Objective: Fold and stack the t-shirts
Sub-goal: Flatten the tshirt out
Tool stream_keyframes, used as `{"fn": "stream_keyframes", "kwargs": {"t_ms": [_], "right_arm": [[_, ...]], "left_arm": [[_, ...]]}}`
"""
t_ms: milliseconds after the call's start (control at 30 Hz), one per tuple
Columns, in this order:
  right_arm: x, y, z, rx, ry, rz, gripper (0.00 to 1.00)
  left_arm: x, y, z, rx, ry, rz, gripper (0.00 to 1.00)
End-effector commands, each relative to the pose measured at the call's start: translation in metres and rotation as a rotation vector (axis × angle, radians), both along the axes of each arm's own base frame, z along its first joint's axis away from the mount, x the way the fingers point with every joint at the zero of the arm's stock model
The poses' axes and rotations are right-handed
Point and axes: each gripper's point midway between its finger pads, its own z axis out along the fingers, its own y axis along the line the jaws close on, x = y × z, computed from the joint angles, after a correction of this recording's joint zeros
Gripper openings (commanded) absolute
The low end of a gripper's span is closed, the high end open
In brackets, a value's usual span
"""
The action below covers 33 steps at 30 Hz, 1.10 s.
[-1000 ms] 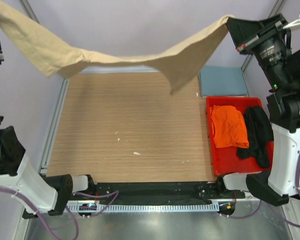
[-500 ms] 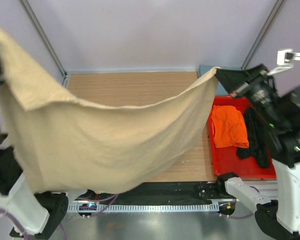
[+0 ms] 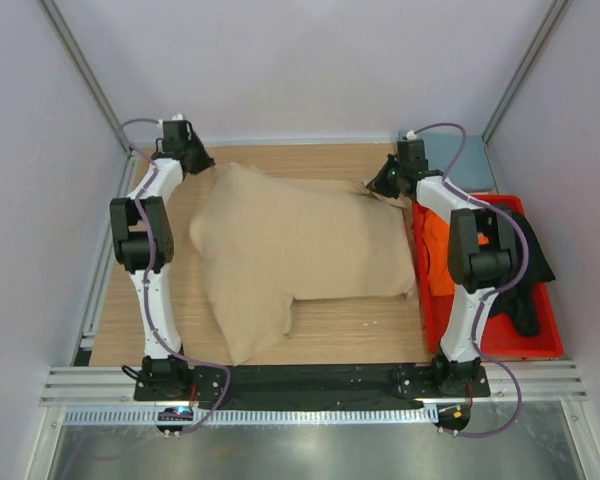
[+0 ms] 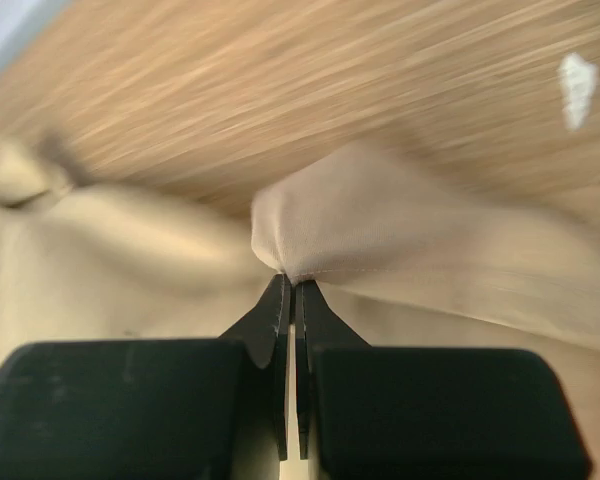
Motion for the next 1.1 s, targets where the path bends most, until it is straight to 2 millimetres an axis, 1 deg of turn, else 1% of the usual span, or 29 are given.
{"fn": "stream_keyframes", "kwargs": {"t_ms": [0,33,67,100,133,167,200,233,333,367,400,467,500,533,567,600,633,667,700,733,767,800,833,867,933,967,1000,1033,1067], "right_arm": [[0.056,-0.008,0.061,-0.02,-0.223,0.013,0.01],[0.061,-0.008,0.054,-0.021,-0.211,0.019,0.01],[0.066,-0.009,0.038,-0.026,-0.181,0.02,0.01],[0.073,-0.016,0.042,-0.03,-0.179,0.01,0.01],[0.076,-0.018,0.039,-0.032,-0.177,0.016,0.01],[0.079,-0.021,0.039,-0.031,-0.179,0.014,0.01],[0.082,-0.027,0.027,-0.028,-0.151,0.01,0.01],[0.088,-0.028,0.035,-0.013,-0.168,0.026,0.01],[0.103,-0.036,0.03,-0.011,-0.167,0.026,0.01],[0.107,-0.036,0.033,-0.005,-0.174,0.028,0.01],[0.114,-0.037,0.039,-0.001,-0.189,0.026,0.01],[0.122,-0.034,0.048,0.009,-0.209,0.032,0.01],[0.126,-0.032,0.062,0.019,-0.224,0.04,0.01],[0.127,-0.03,0.065,0.021,-0.224,0.045,0.01],[0.128,-0.03,0.075,0.021,-0.233,0.045,0.01],[0.128,-0.03,0.093,0.027,-0.25,0.04,0.01],[0.128,-0.029,0.104,0.03,-0.264,0.038,0.01],[0.125,-0.03,0.132,0.036,-0.309,0.03,0.01],[0.124,-0.029,0.152,0.058,-0.348,0.022,0.01],[0.121,-0.028,0.172,0.07,-0.387,0.027,0.01],[0.113,-0.028,0.202,0.08,-0.436,0.024,0.01],[0.108,-0.027,0.228,0.092,-0.48,0.022,0.01],[0.101,-0.026,0.246,0.1,-0.509,0.029,0.01],[0.086,-0.027,0.281,0.101,-0.568,0.031,0.01],[0.067,-0.026,0.314,0.113,-0.619,0.041,0.01],[0.053,-0.026,0.335,0.117,-0.658,0.045,0.01],[0.028,-0.027,0.363,0.121,-0.708,0.05,0.01],[0.013,-0.027,0.381,0.124,-0.741,0.054,0.01],[-0.004,-0.027,0.396,0.129,-0.767,0.061,0.01]], "left_arm": [[0.031,-0.004,0.08,-0.086,-0.211,-0.042,0.0],[0.04,-0.004,0.051,-0.104,-0.169,-0.034,0.0],[0.046,-0.006,0.057,-0.111,-0.19,-0.038,0.0],[0.05,-0.008,0.05,-0.123,-0.184,-0.047,0.0],[0.053,-0.009,0.041,-0.131,-0.173,-0.048,0.0],[0.056,-0.009,0.047,-0.138,-0.191,-0.05,0.0],[0.057,-0.01,0.047,-0.143,-0.195,-0.05,0.0],[0.058,-0.01,0.048,-0.147,-0.2,-0.046,0.0],[0.06,-0.012,0.055,-0.168,-0.218,-0.046,0.0],[0.059,-0.013,0.06,-0.177,-0.223,-0.047,0.0],[0.057,-0.014,0.06,-0.189,-0.22,-0.043,0.0],[0.052,-0.016,0.064,-0.194,-0.213,-0.048,0.0],[0.047,-0.015,0.084,-0.192,-0.24,-0.052,0.0],[0.042,-0.016,0.087,-0.193,-0.237,-0.048,0.0],[0.038,-0.014,0.101,-0.191,-0.255,-0.046,0.0],[0.029,-0.015,0.13,-0.188,-0.292,-0.052,0.0],[0.023,-0.016,0.152,-0.196,-0.324,-0.051,0.0],[0.019,-0.015,0.178,-0.199,-0.374,-0.051,0.0],[0.013,-0.017,0.205,-0.205,-0.424,-0.054,0.0],[0.0,-0.016,0.249,-0.219,-0.502,-0.049,0.0],[-0.01,-0.015,0.289,-0.22,-0.582,-0.051,0.0],[-0.02,-0.014,0.318,-0.223,-0.635,-0.044,0.0],[-0.037,-0.014,0.351,-0.225,-0.698,-0.044,0.0],[-0.054,-0.014,0.387,-0.227,-0.769,-0.046,0.0],[-0.078,-0.012,0.423,-0.223,-0.841,-0.038,0.0],[-0.108,-0.012,0.455,-0.22,-0.907,-0.043,0.0],[-0.122,-0.011,0.469,-0.217,-0.936,-0.041,0.0],[-0.14,-0.011,0.485,-0.215,-0.968,-0.039,0.0],[-0.176,-0.012,0.512,-0.211,-1.03,-0.045,0.0]]}}
